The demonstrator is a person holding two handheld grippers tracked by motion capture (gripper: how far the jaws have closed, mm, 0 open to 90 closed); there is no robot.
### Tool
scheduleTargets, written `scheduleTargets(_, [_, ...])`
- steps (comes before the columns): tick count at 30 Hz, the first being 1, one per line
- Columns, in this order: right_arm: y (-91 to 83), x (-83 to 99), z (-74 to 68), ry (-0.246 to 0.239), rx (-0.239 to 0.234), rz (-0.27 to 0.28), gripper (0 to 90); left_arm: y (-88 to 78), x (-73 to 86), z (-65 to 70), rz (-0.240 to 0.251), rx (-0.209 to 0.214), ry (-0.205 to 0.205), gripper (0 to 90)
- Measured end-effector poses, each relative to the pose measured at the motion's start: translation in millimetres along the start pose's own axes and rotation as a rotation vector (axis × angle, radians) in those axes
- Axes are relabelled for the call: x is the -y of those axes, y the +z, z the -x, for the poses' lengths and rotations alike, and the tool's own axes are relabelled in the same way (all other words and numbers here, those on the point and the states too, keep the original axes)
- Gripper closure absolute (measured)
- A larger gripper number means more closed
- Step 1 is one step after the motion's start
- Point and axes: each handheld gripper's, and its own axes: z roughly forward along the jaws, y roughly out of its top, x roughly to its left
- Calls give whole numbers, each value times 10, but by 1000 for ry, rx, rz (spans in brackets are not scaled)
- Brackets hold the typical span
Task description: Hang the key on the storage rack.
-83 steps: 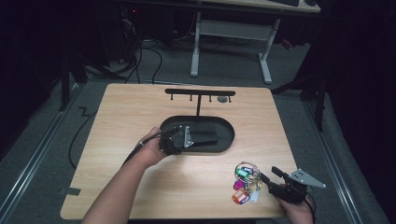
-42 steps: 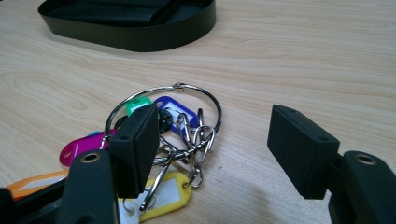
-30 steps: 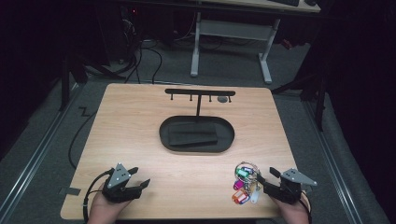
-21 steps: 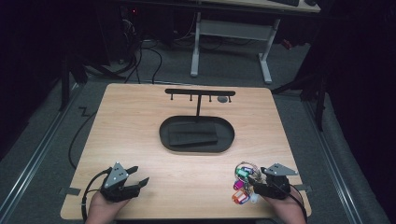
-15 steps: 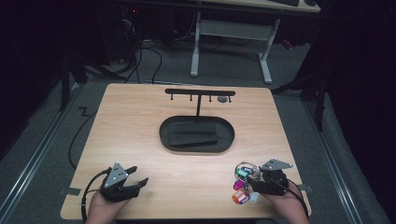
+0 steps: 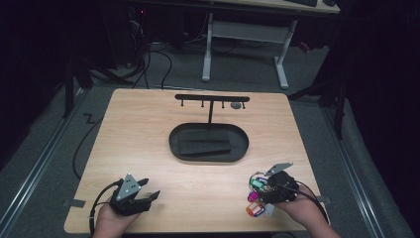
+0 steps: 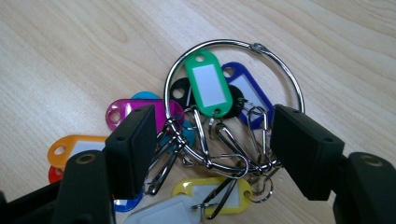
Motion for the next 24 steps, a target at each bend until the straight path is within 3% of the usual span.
scheduleTargets(4, [-15,-73,-21,-22,-17,-44,338,-9,1,21,9,10,17,391])
scheduleTargets(6, [-14,-89,-21,-24,-25,-55,340,-2,5,26,5,-1,24,389])
scheduleTargets(7, [-16,-119,-30,-39,-23,-84,346,10,13,24,-11,-16,29,390])
scheduleTargets(16, [-10,-246,-105,-131,-56,-173,356,4,22,-8,-18,-13,15,389])
scheduleTargets(21, [35,-360,-150,-184,-80,-242,454,35,21,16,-26,1,33,388])
scheduleTargets(24, [68,-394,-157,-187,-89,-258,508,42,20,29,-32,4,45,388])
